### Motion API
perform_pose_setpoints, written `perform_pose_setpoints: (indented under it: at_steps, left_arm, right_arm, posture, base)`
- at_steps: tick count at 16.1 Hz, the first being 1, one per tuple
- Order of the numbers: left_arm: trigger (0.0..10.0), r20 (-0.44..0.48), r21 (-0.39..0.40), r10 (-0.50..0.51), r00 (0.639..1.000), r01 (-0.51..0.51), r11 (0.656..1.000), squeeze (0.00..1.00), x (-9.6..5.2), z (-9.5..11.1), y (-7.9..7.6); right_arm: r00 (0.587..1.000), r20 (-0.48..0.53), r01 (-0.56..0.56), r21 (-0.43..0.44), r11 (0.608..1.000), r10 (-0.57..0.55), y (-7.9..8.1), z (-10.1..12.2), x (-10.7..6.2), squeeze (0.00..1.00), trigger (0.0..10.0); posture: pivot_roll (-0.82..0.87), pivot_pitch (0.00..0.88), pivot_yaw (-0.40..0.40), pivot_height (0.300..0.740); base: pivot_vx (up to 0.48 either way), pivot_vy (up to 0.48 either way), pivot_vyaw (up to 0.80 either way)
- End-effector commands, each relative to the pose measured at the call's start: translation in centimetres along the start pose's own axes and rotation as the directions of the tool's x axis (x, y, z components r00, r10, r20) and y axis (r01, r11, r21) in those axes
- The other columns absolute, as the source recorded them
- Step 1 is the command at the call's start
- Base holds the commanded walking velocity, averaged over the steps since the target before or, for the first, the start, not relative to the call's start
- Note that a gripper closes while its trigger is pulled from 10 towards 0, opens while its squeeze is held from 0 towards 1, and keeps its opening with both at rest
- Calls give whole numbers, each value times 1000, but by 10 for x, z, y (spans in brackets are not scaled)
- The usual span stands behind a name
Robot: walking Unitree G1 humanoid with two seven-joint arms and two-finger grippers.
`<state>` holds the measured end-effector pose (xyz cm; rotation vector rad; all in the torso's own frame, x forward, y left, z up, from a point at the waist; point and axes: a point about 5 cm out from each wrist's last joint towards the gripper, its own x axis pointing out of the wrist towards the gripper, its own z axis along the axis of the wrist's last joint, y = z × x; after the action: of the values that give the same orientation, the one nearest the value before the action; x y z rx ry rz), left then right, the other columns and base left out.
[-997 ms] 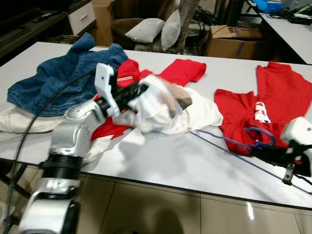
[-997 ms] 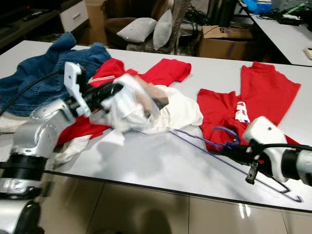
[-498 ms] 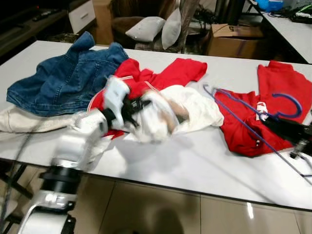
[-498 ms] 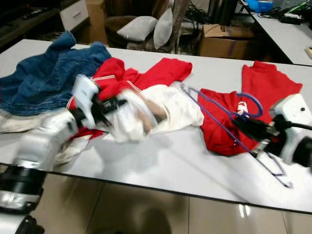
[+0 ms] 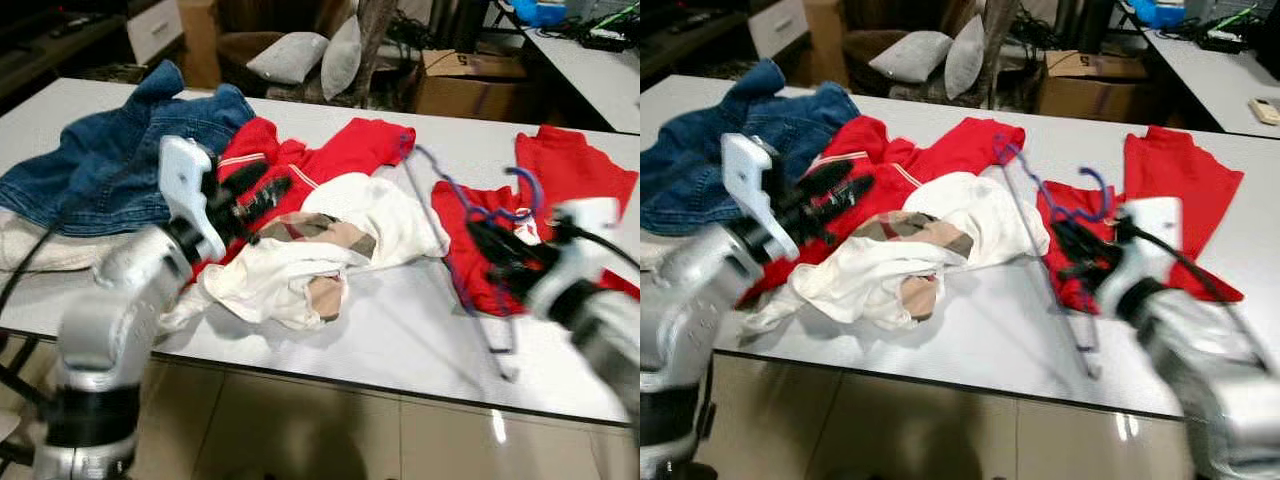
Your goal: Hang hanger
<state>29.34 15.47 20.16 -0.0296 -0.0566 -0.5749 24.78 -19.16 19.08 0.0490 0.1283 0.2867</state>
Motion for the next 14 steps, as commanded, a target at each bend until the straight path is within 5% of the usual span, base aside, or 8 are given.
perform_pose_setpoints:
  at_steps: [1, 3, 4, 7, 12, 14]
  left_arm:
    - [10000, -10, 19, 130, 991, -130, 991, 1000, 3, -3, 1]
    - [10000, -59, 69, 220, 974, -216, 974, 1000, 3, -11, 1]
    - [10000, -94, 44, 246, 965, -243, 969, 918, 4, -29, -9]
    - [10000, -74, 72, 281, 957, -276, 958, 576, 3, -41, -18]
    - [10000, -85, 174, 291, 953, -273, 946, 580, -3, -49, -24]
    - [10000, -72, 139, 303, 950, -292, 946, 576, 1, -48, -23]
  right_arm:
    - [996, 25, 83, 53, 995, -85, 1, 4, 2, 0, 10000]
    - [990, 5, 143, 28, 989, -143, 1, -4, 3, 0, 10000]
    - [970, -18, 242, -76, 967, -244, -1, -14, 1, 0, 10000]
    - [963, -66, 250, -123, 960, -260, 4, -24, 2, 0, 10000]
    - [969, -68, 235, -44, 971, -238, 17, -30, 7, 0, 10000]
    - [954, -69, 288, -48, 956, -291, 15, -31, 5, 0, 10000]
  posture:
    - [-32, 0, -42, 740]
    - [-33, 0, -45, 740]
    - [-48, 0, -38, 740]
    - [-43, 0, -36, 740]
    - [-37, 0, -61, 740]
    - [-56, 0, -49, 740]
  base:
    - [0, 0, 0]
    - [0, 0, 0]
    - [0, 0, 0]
    - [0, 0, 0]
    - [0, -162, 0]
    - [0, -270, 0]
